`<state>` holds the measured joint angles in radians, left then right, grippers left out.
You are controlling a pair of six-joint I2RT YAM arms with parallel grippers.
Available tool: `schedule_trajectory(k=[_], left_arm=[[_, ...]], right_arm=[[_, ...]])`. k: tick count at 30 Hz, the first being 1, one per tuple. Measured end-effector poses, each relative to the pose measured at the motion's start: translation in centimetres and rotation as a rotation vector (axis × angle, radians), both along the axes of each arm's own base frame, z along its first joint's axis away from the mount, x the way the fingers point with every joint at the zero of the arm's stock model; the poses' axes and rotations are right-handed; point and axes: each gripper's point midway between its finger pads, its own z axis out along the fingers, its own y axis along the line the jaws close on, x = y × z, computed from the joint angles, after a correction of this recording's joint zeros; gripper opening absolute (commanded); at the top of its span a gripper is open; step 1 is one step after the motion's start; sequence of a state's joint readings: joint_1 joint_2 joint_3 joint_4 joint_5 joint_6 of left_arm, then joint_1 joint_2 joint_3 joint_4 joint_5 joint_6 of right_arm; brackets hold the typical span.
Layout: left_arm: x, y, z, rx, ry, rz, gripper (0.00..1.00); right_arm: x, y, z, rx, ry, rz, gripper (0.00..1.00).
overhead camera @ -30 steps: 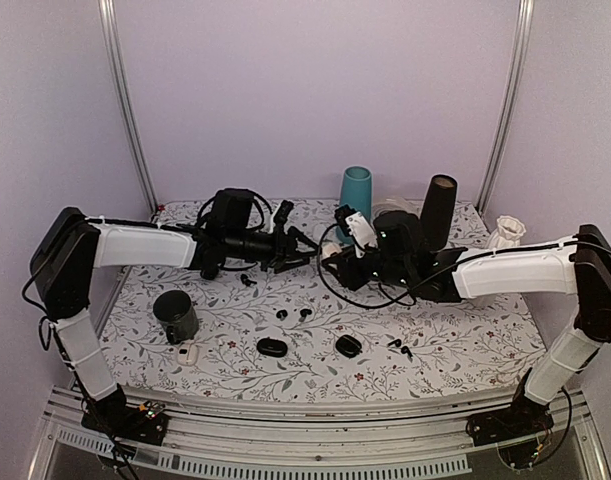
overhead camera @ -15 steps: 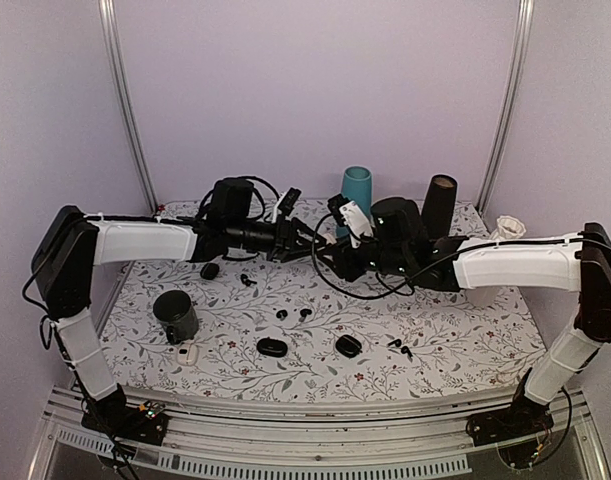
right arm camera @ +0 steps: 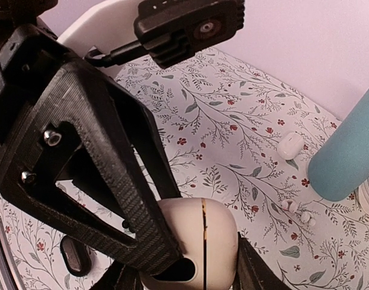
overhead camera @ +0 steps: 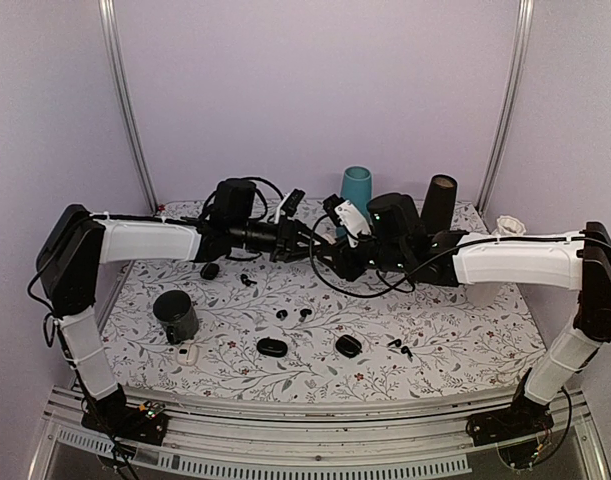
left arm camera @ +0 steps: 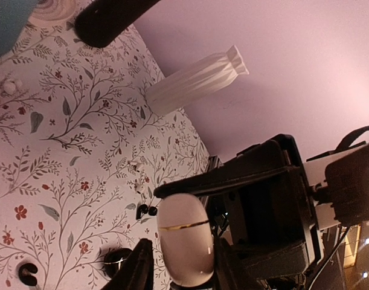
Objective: Insert the wireless bluetooth earbuds into the charging case
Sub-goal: Pass from the right arm to the left, then open the charging case.
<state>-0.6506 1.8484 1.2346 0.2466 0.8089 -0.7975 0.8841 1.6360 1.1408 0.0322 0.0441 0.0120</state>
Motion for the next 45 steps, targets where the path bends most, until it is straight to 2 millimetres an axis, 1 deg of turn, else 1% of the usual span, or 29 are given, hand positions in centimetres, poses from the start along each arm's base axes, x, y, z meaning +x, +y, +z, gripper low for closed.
schedule_trajectory(k=[3, 5, 7, 10, 12, 13, 14, 17, 19, 21, 23, 24, 26, 27, 28, 30, 32, 35, 38, 40, 42, 45], left_arm=[[-0.1, -0.2, 0.0, -0.004, 0.002, -0.012, 0.31], [-0.1, -0.3, -0.1, -0.005, 0.004, -0.015, 0.24], [-0.1, -0.3, -0.1, -0.005, 0.010, -0.017, 0.15], [-0.2, -0.4, -0.3, -0.002, 0.018, -0.018, 0.00], [-0.2, -0.4, -0.4, -0.001, 0.025, -0.017, 0.00], [-0.2, -0.4, -0.4, -0.001, 0.025, -0.017, 0.00], [-0.2, -0.4, -0.3, -0.003, 0.021, -0.017, 0.00], [-0.2, -0.4, -0.2, -0.020, -0.002, -0.017, 0.00], [-0.3, -0.3, -0.5, -0.029, -0.017, -0.018, 0.00], [-0.6, 0.0, -0.7, -0.035, -0.028, -0.018, 0.00], [-0.9, 0.2, -0.5, -0.047, -0.050, -0.018, 0.00], [-1.0, 0.4, -0.3, -0.054, -0.063, -0.016, 0.00], [-1.2, 0.8, 0.9, -0.078, -0.107, -0.010, 0.00], [-1.4, 1.1, 2.2, -0.103, -0.149, -0.005, 0.00], [-1.5, 1.2, 2.8, -0.115, -0.171, -0.001, 0.00], [-1.9, 1.8, 4.7, -0.153, -0.243, 0.014, 0.00], [-2.3, 2.4, 6.7, -0.188, -0.323, 0.030, 0.00], [-2.6, 3.2, 9.6, -0.230, -0.449, 0.064, 0.00], [-3.0, 3.9, 12.1, -0.259, -0.566, 0.102, 0.00], [-3.0, 4.2, 13.1, -0.270, -0.620, 0.123, 0.00], [-3.1, 4.3, 13.7, -0.278, -0.649, 0.132, 0.00], [-3.1, 4.4, 14.1, -0.282, -0.667, 0.139, 0.00]], right_arm=[[0.0, 0.1, 0.0, -0.018, -0.005, 0.012, 0.24], [0.0, 0.1, -0.1, -0.029, -0.008, 0.018, 0.25], [-0.1, 0.0, -0.2, -0.039, -0.010, 0.022, 0.30], [0.0, 0.0, -0.4, -0.053, -0.014, 0.026, 0.44], [-0.1, 0.0, -0.5, -0.057, -0.012, 0.028, 0.59], [-0.1, 0.0, -0.5, -0.055, -0.010, 0.027, 0.62], [-0.1, 0.0, -0.5, -0.052, -0.007, 0.029, 0.69], [-0.4, 0.5, -0.1, -0.018, 0.016, 0.046, 0.83], [-0.4, 0.6, 0.1, 0.011, 0.035, 0.049, 0.89], [-0.6, 0.5, 0.6, 0.046, 0.050, 0.057, 0.93], [-0.8, -0.1, 1.6, 0.096, 0.063, 0.058, 0.95], [-1.1, -0.6, 2.5, 0.133, 0.065, 0.060, 0.95], [-0.9, -1.3, 3.8, 0.180, 0.062, 0.047, 0.96], [-1.0, -1.7, 4.8, 0.218, 0.058, 0.042, 0.97], [-1.1, -2.2, 6.0, 0.258, 0.052, 0.036, 0.97], [-1.2, -3.0, 8.3, 0.336, 0.034, 0.023, 0.97], [-1.4, -3.5, 10.2, 0.407, 0.022, 0.018, 0.97], [-1.9, -3.6, 12.6, 0.493, 0.014, 0.040, 0.97], [-2.4, -3.4, 13.8, 0.541, 0.029, 0.069, 0.96], [-2.6, -3.2, 14.2, 0.558, 0.040, 0.086, 0.96], [-2.9, -3.0, 14.8, 0.574, 0.044, 0.104, 0.96], [-3.4, -2.7, 15.6, 0.593, 0.048, 0.140, 0.96]])
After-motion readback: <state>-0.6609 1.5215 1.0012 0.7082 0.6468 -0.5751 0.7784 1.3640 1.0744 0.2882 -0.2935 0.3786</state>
